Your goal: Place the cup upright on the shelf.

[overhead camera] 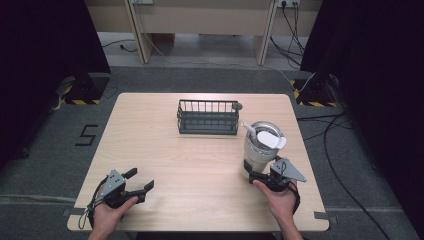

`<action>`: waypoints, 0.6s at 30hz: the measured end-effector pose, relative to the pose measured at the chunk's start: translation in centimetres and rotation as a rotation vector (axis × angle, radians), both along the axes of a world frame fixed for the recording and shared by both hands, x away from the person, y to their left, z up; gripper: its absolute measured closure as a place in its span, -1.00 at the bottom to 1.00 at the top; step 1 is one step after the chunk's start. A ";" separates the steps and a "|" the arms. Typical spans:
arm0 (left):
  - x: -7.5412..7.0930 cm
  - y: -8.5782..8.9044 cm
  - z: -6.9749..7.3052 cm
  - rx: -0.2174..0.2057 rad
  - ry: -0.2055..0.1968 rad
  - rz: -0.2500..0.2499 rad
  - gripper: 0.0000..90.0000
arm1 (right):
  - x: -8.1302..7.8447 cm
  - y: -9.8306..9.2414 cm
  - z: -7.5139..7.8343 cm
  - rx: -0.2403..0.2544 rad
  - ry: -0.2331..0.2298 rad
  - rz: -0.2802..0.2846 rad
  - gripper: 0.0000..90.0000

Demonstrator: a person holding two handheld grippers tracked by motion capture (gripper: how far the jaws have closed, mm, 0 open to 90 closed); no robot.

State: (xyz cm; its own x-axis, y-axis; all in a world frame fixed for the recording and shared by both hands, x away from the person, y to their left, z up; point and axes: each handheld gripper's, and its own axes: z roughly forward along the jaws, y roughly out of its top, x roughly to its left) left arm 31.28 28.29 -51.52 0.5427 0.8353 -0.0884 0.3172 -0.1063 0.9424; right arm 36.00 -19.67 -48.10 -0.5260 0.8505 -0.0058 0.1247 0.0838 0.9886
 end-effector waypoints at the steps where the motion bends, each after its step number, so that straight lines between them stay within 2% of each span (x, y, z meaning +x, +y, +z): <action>1: 0.0 0.0 0.0 0.000 0.000 0.001 -0.64 | 0.1 0.1 0.1 0.001 -0.002 0.001 -0.75; 18: 0.0 0.1 0.0 -0.005 0.001 0.003 -0.64 | 2.3 1.2 2.1 -0.001 -0.021 0.016 -0.75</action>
State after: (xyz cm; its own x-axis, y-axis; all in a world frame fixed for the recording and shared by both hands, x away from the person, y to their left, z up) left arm 31.30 28.37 -51.53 0.5400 0.8365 -0.0936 0.3187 -0.1002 0.9426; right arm 38.29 -18.43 -46.00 -0.5389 0.8422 -0.0181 0.1026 0.0870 0.9909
